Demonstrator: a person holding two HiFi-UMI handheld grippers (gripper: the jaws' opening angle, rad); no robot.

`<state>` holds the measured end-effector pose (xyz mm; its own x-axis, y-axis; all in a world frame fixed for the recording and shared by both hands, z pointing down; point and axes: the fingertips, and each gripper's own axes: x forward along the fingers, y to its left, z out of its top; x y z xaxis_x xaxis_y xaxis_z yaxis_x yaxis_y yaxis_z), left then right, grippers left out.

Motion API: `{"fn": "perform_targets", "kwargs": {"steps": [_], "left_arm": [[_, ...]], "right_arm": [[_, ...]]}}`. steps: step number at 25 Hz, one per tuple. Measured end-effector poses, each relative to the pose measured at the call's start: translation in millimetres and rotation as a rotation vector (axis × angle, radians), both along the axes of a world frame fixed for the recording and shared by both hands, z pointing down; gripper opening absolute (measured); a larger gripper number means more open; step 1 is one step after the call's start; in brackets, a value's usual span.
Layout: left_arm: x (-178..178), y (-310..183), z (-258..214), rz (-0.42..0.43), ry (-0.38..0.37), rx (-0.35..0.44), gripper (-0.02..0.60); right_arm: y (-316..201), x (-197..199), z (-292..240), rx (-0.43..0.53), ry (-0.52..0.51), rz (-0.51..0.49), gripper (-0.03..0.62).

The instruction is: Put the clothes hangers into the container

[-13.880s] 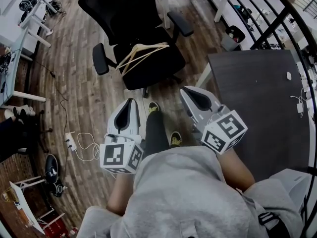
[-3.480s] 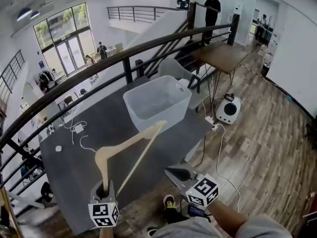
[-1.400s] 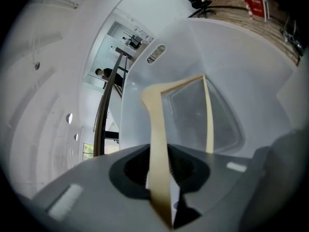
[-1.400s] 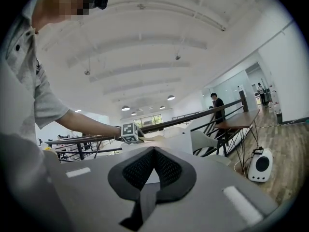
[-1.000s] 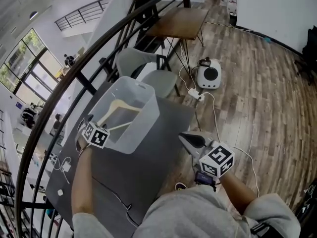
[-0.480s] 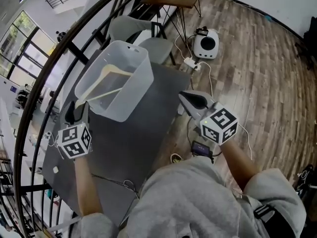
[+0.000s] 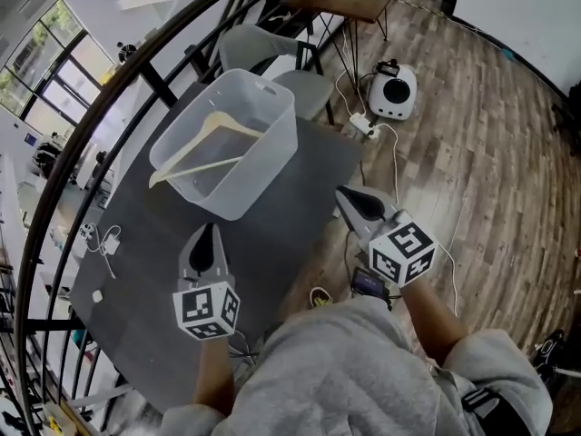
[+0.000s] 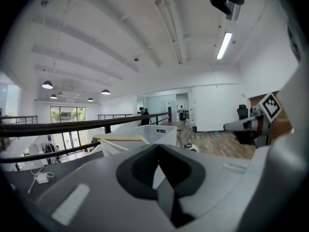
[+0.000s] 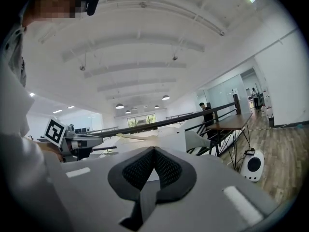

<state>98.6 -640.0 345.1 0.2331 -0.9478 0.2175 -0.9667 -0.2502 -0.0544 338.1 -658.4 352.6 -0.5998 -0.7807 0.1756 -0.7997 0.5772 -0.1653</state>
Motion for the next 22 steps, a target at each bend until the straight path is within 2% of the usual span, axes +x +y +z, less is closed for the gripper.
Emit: {"fn": "perform_targets", "kwargs": {"steps": [3,8,12,15,18,22], "left_arm": [[4.7,10.8,19.2,0.012,-0.044,-0.056,0.011],[-10.0,22.8,21.2,-0.014,-0.006,-0.068,0.011],[-48.4,64.3,-1.5,-0.175,0.032,-0.038,0.011],[-75.2,95.6,-4.0,-0.246,0.022,-0.036,0.011],[-114.2,129.7,3.8,-0.339,0.013,-0.037,0.011],[-166.2,188.8,2.0,-0.506,-0.013,-0.025,0.011]], "right_arm": [[4.7,-9.6,5.1,-0.01,0.006,-0.013,-0.002],[12.7,-24.5,1.0,-0.008,-0.006,-0.035,-0.002],[29.8,-71.4,-25.5,0.015,0.005,-0.197,-0.002],[50.6,-108.9,-26.4,0.025,0.01,-0.292,-0.002],[70.6,-159.9,-15.4,0.028,0.012,-0.406,-0.002],[106.5,-238.1,-10.5,0.027,0.008,-0.61,-0.002]]}}
